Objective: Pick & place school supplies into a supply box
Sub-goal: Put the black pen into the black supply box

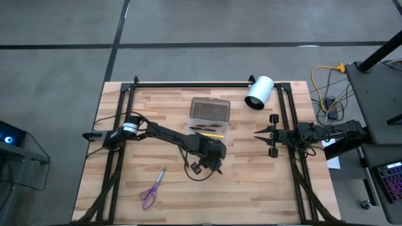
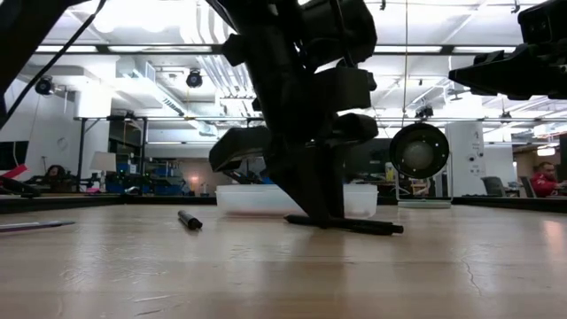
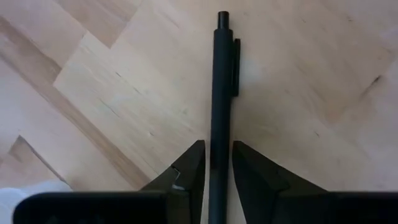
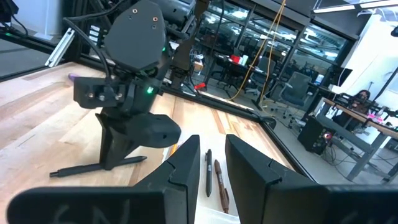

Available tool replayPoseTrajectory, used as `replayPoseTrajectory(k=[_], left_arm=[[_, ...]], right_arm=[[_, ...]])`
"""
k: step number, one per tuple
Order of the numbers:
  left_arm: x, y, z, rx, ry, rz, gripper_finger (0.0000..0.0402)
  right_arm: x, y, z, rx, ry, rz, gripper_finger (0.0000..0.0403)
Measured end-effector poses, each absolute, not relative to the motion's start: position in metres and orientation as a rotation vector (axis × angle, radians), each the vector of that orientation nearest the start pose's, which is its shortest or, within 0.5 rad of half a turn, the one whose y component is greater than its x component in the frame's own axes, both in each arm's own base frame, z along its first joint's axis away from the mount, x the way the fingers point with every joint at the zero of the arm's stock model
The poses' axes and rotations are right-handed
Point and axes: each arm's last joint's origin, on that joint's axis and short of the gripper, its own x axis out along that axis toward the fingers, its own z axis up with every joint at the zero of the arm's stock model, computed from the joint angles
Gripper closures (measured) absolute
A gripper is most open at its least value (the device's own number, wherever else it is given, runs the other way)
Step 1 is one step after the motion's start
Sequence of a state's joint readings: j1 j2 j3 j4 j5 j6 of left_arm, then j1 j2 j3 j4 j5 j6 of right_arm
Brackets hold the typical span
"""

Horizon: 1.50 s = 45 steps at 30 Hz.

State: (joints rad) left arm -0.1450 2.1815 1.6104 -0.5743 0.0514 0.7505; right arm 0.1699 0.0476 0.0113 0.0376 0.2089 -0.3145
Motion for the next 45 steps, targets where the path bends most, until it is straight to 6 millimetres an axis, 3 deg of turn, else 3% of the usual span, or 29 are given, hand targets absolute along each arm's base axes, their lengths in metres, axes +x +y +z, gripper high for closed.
replayPoseTrajectory(k=[8,15,24,33,45], left_arm=[[0.443,-0.067,0.15,0.65,1.039,-0.644,0.0388],[0.441,-0.072,0.149,0.631,1.048,-0.68,0.0393],[0.434,-0.087,0.162,0.673,1.034,-0.684,0.0394],[0.43,-0.101,0.178,0.808,1.037,-0.514,0.0394],[0.435,-0.093,0.186,0.925,1.048,-0.167,0.0394]], right_arm=[[0.099,0.011,0.167,-0.314,0.005,-0.039,0.0335],[0.099,0.011,0.167,-0.314,0.006,-0.039,0.0335],[0.099,0.011,0.167,-0.314,0.005,-0.039,0.0335],[0.099,0.011,0.167,-0.314,0.006,-0.039,0.0335],[0.099,0.011,0.167,-0.314,0.006,-0.039,0.0335]])
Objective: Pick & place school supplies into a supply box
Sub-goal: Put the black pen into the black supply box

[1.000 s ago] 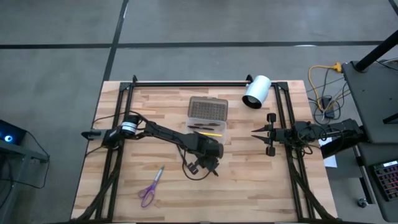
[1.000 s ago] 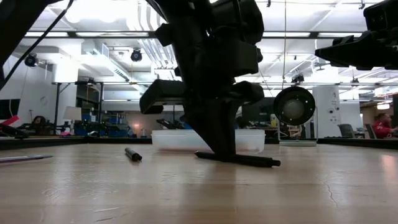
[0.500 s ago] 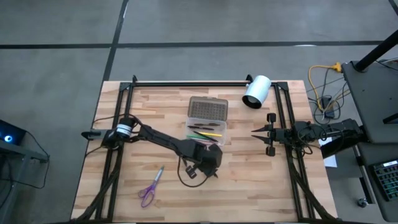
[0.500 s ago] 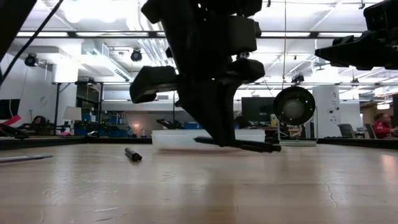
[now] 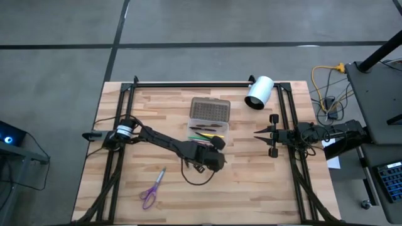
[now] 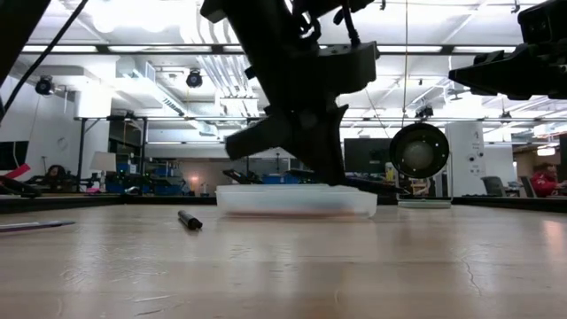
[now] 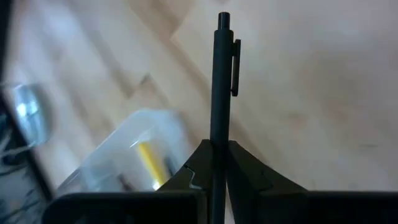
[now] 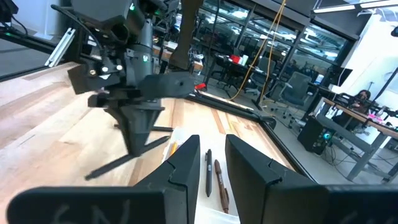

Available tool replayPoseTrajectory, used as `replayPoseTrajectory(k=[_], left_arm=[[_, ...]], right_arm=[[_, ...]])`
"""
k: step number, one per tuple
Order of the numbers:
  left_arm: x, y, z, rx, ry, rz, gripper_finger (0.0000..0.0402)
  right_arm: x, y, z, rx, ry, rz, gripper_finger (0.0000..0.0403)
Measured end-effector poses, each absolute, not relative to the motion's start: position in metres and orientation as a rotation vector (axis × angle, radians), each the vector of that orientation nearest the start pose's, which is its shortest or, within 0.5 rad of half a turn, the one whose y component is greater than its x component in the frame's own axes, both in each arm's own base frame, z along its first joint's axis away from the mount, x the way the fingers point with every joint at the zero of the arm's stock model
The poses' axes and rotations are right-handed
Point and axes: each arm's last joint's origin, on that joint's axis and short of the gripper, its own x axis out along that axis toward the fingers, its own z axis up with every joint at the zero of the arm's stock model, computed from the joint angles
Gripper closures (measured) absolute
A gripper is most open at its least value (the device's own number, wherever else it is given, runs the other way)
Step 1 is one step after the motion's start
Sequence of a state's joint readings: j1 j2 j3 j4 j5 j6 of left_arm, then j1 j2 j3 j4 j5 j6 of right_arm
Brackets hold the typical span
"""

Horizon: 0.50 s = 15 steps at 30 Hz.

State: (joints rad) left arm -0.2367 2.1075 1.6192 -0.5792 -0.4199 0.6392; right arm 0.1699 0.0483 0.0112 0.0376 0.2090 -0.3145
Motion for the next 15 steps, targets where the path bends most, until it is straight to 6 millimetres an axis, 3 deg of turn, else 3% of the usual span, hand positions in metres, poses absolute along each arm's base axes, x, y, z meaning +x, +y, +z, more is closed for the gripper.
replayPoseTrajectory(k=[15], left_arm=[[0.4364,-0.0867,0.1899,0.943,1.056,0.092,0.0395]], right_arm=[[0.099,0.0109,0.1672,-0.314,0.006,-0.039,0.0335]])
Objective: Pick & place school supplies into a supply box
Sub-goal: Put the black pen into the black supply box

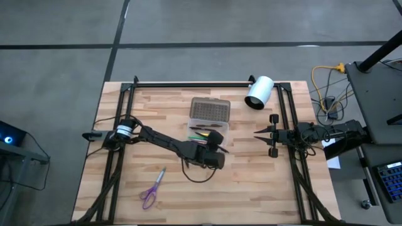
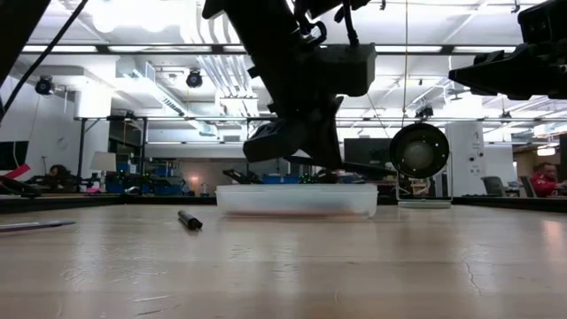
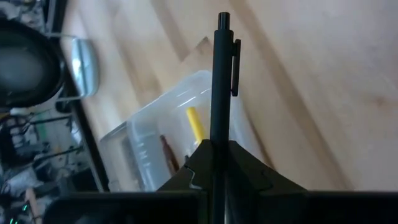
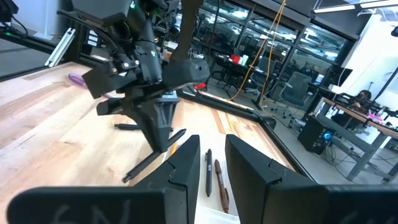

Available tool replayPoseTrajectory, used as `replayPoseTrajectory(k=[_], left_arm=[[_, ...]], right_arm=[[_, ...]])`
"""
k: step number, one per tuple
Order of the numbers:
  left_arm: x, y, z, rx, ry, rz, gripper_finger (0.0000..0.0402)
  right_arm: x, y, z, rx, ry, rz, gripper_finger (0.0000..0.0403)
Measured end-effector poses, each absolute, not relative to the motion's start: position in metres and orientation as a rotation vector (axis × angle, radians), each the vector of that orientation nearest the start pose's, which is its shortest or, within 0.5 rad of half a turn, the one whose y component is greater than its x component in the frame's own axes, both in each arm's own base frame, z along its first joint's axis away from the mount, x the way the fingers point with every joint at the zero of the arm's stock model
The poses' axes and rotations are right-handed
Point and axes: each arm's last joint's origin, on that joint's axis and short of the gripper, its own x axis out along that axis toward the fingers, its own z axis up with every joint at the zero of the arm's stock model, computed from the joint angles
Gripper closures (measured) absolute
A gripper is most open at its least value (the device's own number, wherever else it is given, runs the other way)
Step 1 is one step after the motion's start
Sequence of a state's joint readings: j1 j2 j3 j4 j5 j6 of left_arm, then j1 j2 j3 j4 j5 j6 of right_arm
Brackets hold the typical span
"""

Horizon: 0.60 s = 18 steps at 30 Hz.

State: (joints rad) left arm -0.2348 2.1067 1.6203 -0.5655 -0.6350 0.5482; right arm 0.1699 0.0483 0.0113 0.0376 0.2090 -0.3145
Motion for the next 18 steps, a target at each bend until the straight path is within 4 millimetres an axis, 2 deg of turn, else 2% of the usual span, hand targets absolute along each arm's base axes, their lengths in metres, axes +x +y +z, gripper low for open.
replayPoseTrajectory(k=[8,18], left_arm=[[0.437,-0.078,0.192,0.893,1.043,0.293,0.0395],[0.438,-0.062,0.192,0.745,1.032,0.422,0.0391]], right_arm=[[0.099,0.011,0.167,-0.314,0.006,-0.039,0.0335],[0.099,0.011,0.167,-0.314,0.006,-0.039,0.0335]])
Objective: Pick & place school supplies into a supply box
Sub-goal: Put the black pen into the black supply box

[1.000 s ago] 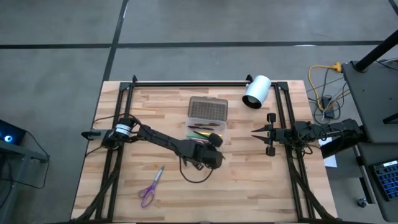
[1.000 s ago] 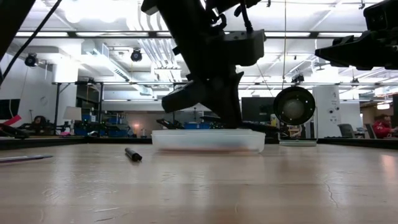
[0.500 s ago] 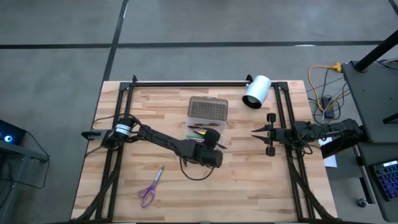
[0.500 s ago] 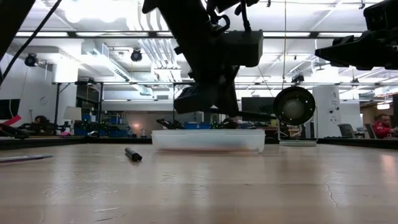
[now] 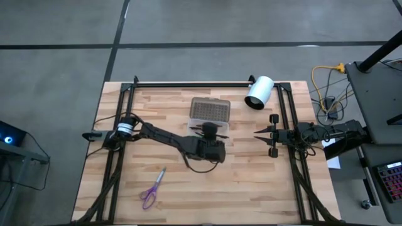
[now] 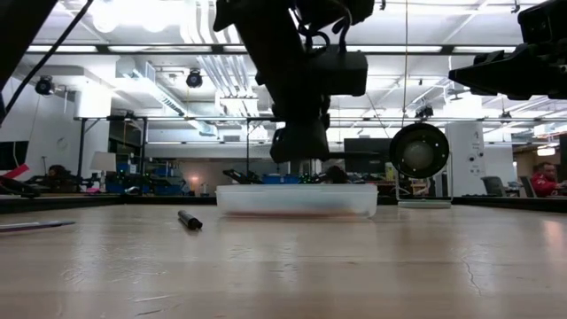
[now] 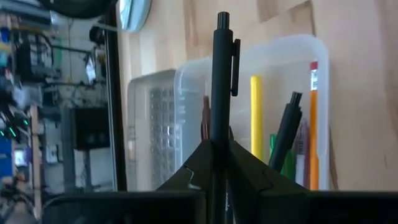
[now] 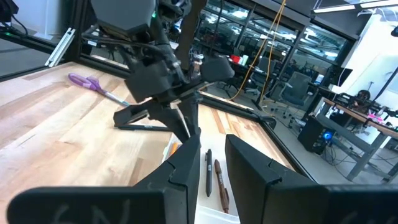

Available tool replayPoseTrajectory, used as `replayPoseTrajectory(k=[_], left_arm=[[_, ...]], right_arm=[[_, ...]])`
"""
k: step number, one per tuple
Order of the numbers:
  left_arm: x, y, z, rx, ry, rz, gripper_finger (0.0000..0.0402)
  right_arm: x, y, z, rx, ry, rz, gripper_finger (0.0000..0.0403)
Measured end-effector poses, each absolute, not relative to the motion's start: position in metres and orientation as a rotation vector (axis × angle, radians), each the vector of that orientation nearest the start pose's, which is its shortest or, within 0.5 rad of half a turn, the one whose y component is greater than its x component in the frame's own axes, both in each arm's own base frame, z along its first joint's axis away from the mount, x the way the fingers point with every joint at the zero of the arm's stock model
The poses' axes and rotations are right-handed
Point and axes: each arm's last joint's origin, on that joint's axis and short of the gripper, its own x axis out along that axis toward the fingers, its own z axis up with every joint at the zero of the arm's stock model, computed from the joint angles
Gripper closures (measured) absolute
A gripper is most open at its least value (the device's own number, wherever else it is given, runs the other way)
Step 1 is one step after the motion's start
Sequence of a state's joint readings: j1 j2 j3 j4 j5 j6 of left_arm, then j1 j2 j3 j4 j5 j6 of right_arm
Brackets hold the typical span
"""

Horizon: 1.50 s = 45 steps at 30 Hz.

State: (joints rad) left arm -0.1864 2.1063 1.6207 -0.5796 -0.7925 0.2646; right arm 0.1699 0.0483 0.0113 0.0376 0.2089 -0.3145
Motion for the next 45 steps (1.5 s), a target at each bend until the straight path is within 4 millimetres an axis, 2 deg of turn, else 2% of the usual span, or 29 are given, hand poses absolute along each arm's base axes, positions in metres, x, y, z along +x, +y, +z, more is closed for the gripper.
replayPoseTrajectory(k=[7,31,40,45], left_arm=[[0.4333,-0.0526,0.1895,0.695,1.083,0.465,0.038],[0.4331,-0.0531,0.1894,0.683,1.081,0.468,0.0374],[0.4331,-0.0529,0.1894,0.672,1.077,0.474,0.0321],[0.4331,-0.0529,0.1894,0.678,1.079,0.471,0.0313]], right_arm=[[0.099,0.0109,0.1672,-0.314,0.006,-0.039,0.0335],[0.099,0.0109,0.1671,-0.314,0.006,-0.039,0.0335],[0.099,0.0109,0.1671,-0.314,0.006,-0.039,0.0335],[0.099,0.0109,0.1671,-0.314,0.006,-0.039,0.0335]])
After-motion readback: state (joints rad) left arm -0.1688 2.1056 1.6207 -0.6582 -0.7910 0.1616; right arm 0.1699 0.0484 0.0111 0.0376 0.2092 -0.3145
